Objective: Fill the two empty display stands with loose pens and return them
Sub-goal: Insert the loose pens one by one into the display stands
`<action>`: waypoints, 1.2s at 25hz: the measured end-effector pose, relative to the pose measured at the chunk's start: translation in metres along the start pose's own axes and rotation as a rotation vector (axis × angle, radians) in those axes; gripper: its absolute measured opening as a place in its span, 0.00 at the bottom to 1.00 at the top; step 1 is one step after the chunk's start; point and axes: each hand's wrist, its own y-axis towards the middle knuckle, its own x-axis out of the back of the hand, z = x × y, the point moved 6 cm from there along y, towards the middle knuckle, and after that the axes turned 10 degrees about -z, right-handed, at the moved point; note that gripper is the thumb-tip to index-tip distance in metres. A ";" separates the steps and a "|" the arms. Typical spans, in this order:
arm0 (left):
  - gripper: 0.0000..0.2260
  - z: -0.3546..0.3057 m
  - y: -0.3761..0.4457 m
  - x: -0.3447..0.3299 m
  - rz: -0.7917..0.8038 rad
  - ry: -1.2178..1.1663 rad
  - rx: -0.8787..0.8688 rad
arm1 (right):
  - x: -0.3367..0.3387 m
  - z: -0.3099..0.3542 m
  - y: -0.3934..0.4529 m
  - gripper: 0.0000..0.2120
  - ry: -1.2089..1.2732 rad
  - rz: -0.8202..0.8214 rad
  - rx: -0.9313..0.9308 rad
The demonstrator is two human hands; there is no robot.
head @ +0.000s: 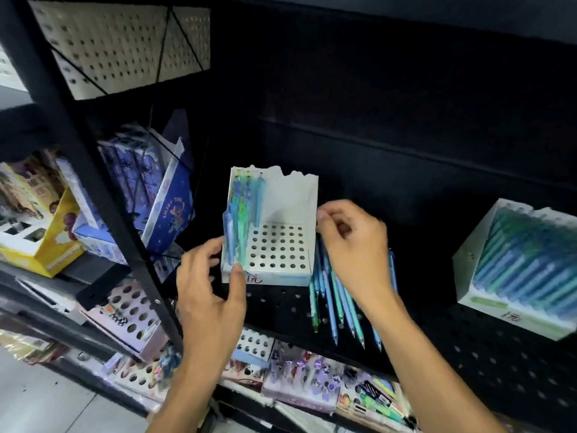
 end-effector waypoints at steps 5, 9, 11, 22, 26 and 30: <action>0.09 -0.056 -0.054 -0.066 0.379 0.059 -0.272 | 0.086 -0.103 -0.006 0.11 -0.536 0.097 -0.266; 0.17 -0.085 -0.070 -0.133 0.630 0.285 -0.499 | 0.087 -0.131 -0.016 0.27 -0.705 0.438 -0.345; 0.20 -0.093 -0.068 -0.165 0.714 0.433 -0.587 | 0.092 -0.133 -0.017 0.25 -0.739 0.447 -0.333; 0.12 -0.090 -0.048 -0.250 0.838 0.712 -0.575 | 0.104 -0.144 0.000 0.23 -0.752 0.565 -0.362; 0.08 -0.088 -0.052 -0.248 0.850 0.619 -0.511 | 0.112 -0.149 0.003 0.25 -0.757 0.684 -0.463; 0.01 -0.089 -0.056 -0.245 0.923 0.552 -0.463 | 0.109 -0.149 0.008 0.19 -0.841 0.721 -0.410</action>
